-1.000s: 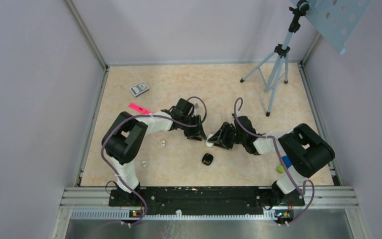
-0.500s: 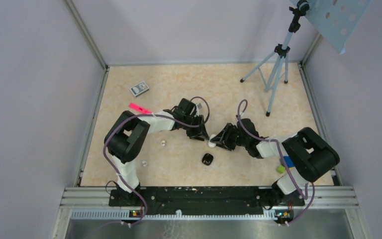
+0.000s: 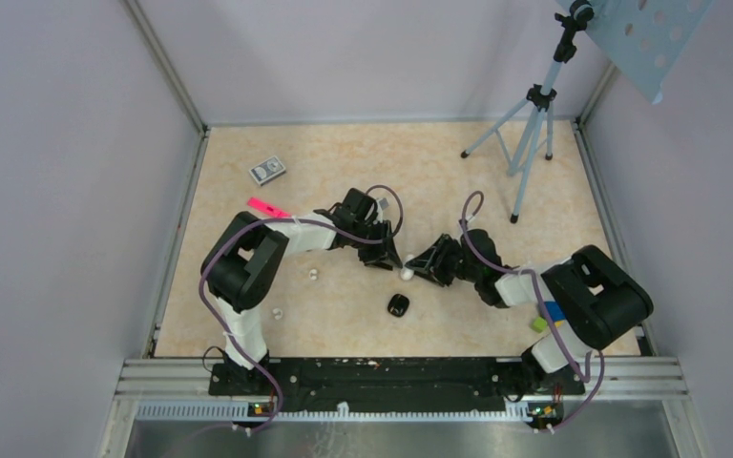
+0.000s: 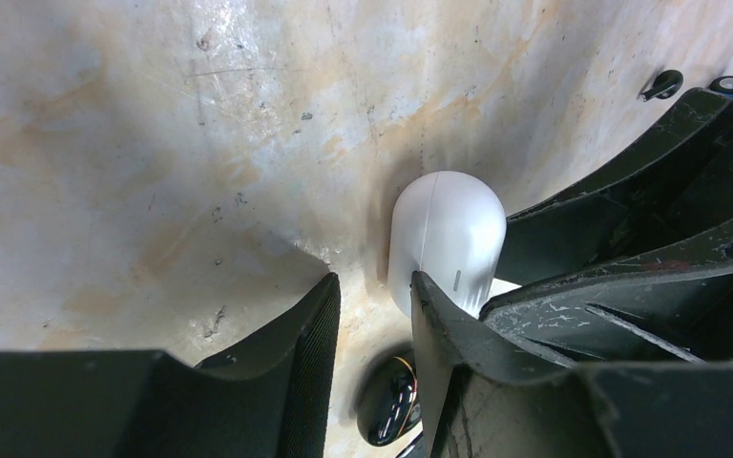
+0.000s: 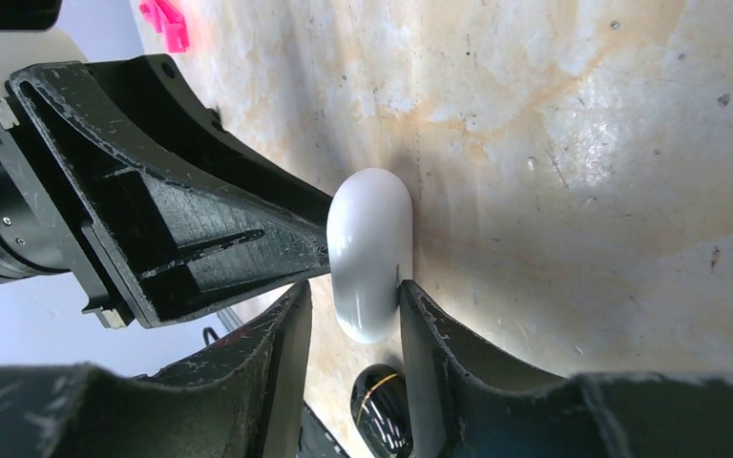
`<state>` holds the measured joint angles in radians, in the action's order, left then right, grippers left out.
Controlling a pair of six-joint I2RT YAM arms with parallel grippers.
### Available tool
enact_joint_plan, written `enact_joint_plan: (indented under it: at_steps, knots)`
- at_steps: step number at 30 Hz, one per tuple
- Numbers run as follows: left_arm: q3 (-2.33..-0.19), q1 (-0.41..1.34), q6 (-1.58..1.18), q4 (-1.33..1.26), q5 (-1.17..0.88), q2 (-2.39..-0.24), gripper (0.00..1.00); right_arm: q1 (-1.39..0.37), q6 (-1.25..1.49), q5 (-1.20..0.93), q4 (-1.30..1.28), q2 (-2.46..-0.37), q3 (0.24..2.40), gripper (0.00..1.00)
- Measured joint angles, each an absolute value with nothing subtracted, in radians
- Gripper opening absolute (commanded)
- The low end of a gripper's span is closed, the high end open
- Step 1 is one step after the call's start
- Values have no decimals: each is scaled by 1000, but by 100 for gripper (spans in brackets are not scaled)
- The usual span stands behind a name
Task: Insert the wireless bluetooth earbuds into the charging case
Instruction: Pick up the charging case from the center of the board.
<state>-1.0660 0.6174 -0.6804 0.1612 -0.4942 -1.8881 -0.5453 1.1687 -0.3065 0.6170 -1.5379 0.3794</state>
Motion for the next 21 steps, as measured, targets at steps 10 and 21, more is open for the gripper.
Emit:
enact_joint_plan:
  at_steps: [10, 21]
  knots:
    - [-1066, 617, -680, 161, -494, -1888, 42, -545, 1162, -309, 590, -1565, 389, 38]
    - [-1066, 617, -678, 160, -498, -1888, 42, -543, 1145, -323, 592, -1595, 405, 35]
